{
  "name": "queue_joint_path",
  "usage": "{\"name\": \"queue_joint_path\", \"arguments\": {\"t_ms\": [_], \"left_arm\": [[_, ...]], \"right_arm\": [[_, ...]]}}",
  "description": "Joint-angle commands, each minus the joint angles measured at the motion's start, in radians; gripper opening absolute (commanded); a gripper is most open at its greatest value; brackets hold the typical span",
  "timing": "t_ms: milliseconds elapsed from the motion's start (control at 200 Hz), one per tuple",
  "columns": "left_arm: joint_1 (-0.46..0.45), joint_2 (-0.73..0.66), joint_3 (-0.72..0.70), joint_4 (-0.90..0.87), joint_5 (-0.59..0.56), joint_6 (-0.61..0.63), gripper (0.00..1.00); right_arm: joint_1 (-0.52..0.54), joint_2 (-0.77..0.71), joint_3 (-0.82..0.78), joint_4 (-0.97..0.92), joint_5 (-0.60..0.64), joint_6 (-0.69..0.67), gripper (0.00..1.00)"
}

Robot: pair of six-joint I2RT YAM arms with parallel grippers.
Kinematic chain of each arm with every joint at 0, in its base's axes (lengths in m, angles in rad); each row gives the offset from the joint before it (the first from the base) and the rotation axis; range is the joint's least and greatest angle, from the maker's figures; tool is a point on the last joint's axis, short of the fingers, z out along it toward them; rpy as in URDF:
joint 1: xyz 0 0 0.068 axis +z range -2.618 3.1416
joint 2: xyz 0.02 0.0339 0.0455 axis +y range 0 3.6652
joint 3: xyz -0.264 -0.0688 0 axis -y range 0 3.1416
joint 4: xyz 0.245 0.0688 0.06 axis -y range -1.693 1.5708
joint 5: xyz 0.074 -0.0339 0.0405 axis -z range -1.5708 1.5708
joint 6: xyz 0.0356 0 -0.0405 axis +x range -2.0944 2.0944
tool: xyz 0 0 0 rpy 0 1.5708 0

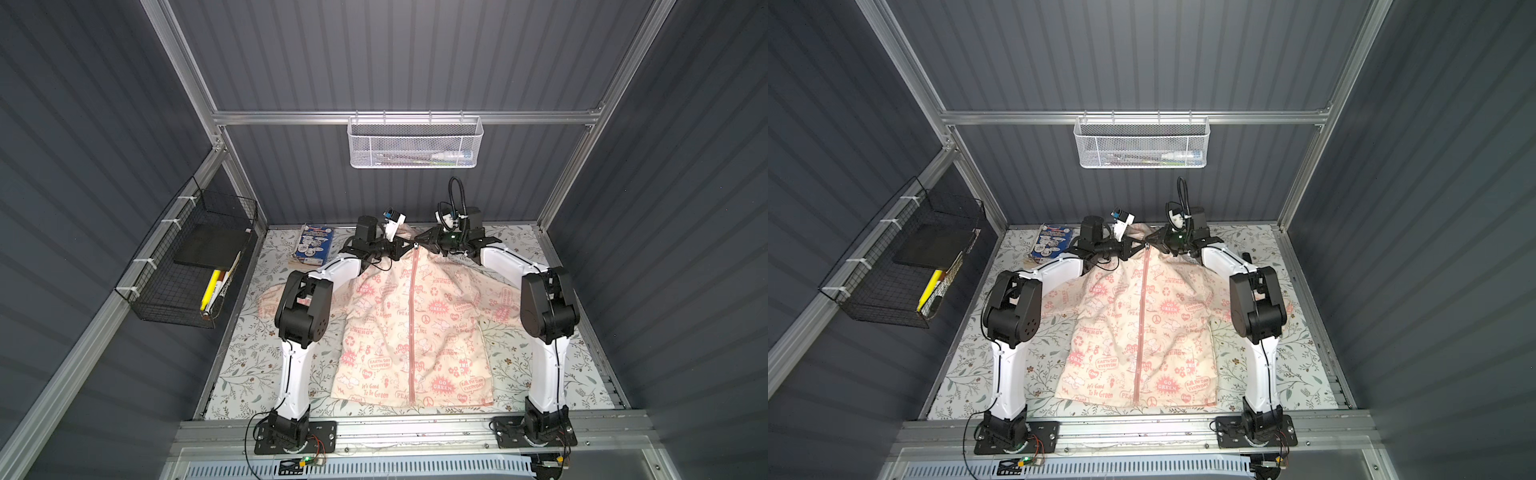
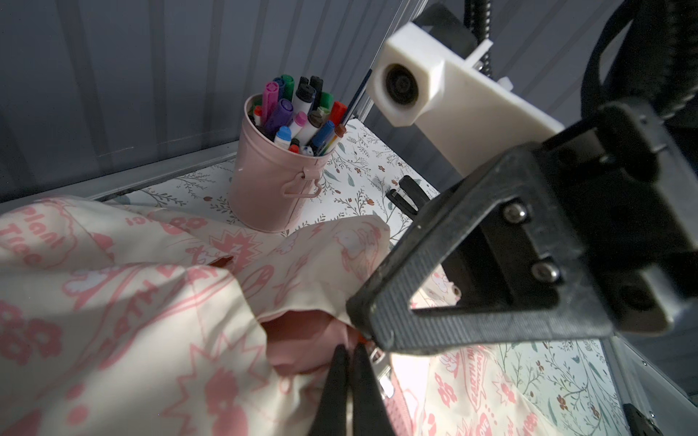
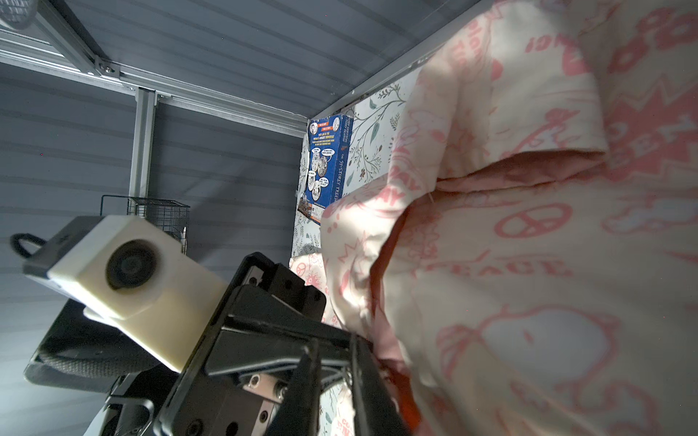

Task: Unzip the jacket
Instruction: Unzip the zipper on the jacket.

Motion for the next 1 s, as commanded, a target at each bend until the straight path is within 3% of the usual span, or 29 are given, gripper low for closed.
{"name": "queue_joint_path", "arguments": {"t_ms": [0, 505, 705, 996], "left_arm": [[-0.008, -0.038, 0.002, 0.033, 0.036, 0.011, 0.00], [-0.008, -0.038, 0.008, 0.018, 0.017, -0.009, 0.00], [-0.008, -0.059, -0.005, 0.028, -0.016, -0.009, 0.00], [-0.008, -0.100, -0.012, 0.042, -0.029, -0.017, 0.00]], "right_arm": [[0.004, 0.002, -0.001, 0.005, -0.034, -0.016, 0.17], [0.007, -0.057, -0.077, -0.083, -0.074, -0.097, 0.15], [0.007, -0.150, -0.116, -0.169, -0.010, -0.174, 0.17], [0.007, -0.238, -0.187, -0.201, 0.036, -0.141, 0.21]]}}
